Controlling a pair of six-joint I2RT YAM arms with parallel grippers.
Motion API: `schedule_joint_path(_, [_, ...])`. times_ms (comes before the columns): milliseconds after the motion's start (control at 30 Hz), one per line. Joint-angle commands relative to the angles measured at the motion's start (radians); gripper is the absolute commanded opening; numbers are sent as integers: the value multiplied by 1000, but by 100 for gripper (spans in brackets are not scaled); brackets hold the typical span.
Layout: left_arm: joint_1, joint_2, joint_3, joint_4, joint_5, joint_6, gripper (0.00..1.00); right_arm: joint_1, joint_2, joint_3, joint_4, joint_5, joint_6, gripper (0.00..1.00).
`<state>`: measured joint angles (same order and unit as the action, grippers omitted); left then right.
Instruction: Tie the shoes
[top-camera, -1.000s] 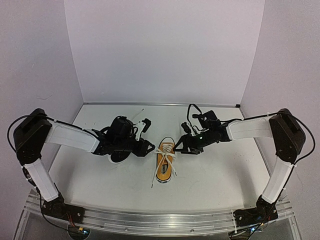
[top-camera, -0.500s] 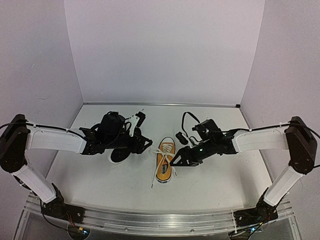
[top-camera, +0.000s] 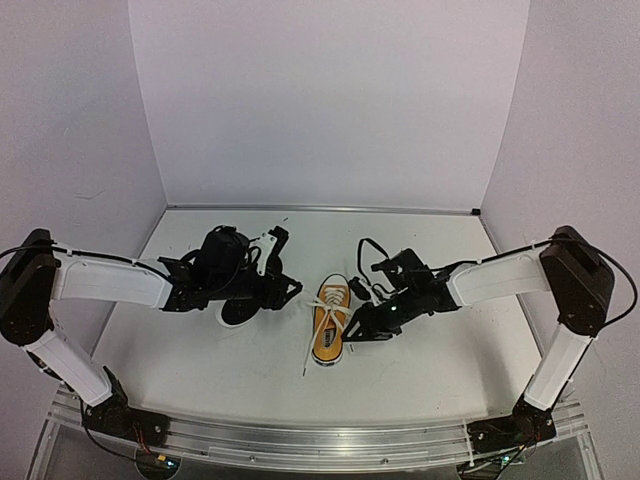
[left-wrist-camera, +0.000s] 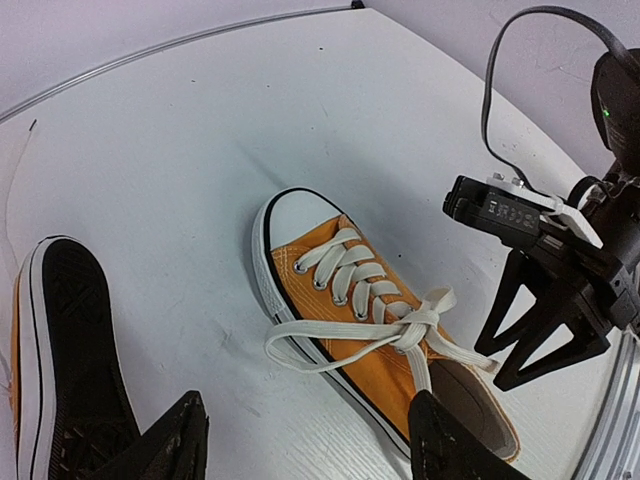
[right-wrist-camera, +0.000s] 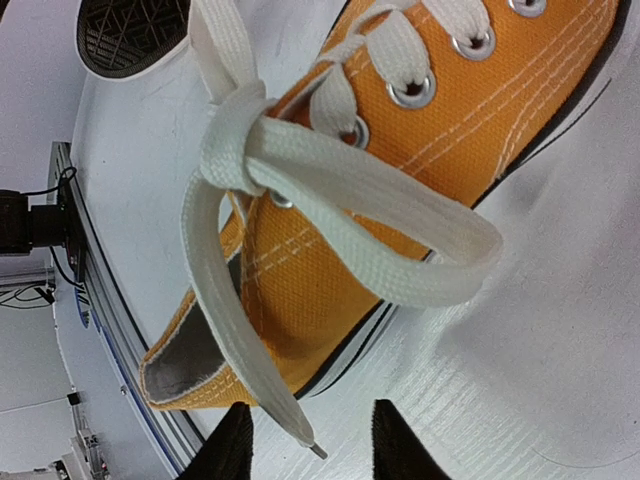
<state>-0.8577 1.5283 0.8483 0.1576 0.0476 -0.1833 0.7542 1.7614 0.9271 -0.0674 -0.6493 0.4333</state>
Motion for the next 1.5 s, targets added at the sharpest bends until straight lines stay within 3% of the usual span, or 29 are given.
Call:
schedule_joint_path(0, [2,-44,-9,24,-29,-1,67,10,25,47,26,-31,-14,27])
schedule_joint_path(200, [2,-53,-13,17,-37,7,67,10,21,76,20,-58,-8,1])
schedule_joint_path(367, [1,-73,-46,19,-36,-9,66,20,-29,127,-10,-57,-1,0])
schedule_joint_path(533, [2,-81,-103,39,-20,-37,65,25,23,213,-34,-48,1,0])
schedule_joint_path(667, [2,-101,-164,73,5,-75,64,30,99,294,-37,-44,23,4])
schedule_joint_path(1000, [-36,-124,-270,127,186,-25,60,45,192,407,-37,-53,39,28])
schedule_joint_path(1133, [-93,-86,-273,108,217,31,60,45,194,424,-37,-65,40,46])
schedule_joint_path(1467, [-135,55,-208,84,210,53,54,45,89,403,-38,-61,34,49])
